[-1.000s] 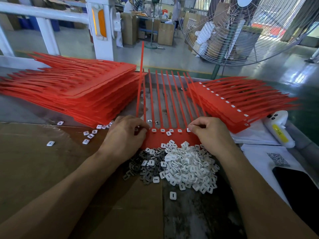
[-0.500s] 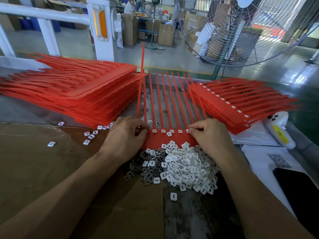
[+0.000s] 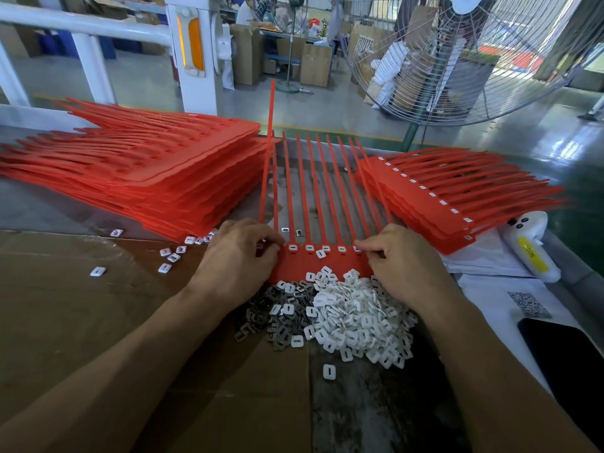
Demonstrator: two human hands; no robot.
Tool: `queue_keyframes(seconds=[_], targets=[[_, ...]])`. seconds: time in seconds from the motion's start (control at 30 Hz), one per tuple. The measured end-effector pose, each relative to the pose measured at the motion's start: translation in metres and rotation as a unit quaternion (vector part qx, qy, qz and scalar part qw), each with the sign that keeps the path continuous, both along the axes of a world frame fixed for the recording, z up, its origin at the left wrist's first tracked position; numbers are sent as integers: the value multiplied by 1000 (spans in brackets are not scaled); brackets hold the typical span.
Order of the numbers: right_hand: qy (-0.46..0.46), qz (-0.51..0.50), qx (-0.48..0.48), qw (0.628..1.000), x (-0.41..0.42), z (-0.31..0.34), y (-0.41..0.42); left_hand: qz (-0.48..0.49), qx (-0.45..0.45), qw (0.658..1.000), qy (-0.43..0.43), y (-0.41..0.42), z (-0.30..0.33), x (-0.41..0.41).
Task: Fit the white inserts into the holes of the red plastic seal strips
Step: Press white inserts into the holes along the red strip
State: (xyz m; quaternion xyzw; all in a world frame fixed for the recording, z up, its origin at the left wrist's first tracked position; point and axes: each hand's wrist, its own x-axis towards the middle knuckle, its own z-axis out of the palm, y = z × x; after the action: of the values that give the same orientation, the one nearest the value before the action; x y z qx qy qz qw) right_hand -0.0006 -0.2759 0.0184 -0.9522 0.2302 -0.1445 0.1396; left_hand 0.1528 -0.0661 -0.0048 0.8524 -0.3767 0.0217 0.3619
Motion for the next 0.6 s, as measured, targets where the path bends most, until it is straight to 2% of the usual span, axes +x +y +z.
queue_keyframes(seconds=[0.2, 0.3, 0.47, 0.6], targets=[[57, 23, -60, 996, 3, 3, 0, 0, 5, 1000, -3, 0, -1, 1], [58, 17, -51, 997, 5, 4, -1, 0, 3, 1000, -3, 0, -2, 2], [-13, -11, 1, 1000, 3, 1, 1, -1, -14, 1000, -10, -2, -2, 1], [-69, 32, -1, 997, 9, 2, 11, 2, -12, 1000, -7, -1, -1, 1]])
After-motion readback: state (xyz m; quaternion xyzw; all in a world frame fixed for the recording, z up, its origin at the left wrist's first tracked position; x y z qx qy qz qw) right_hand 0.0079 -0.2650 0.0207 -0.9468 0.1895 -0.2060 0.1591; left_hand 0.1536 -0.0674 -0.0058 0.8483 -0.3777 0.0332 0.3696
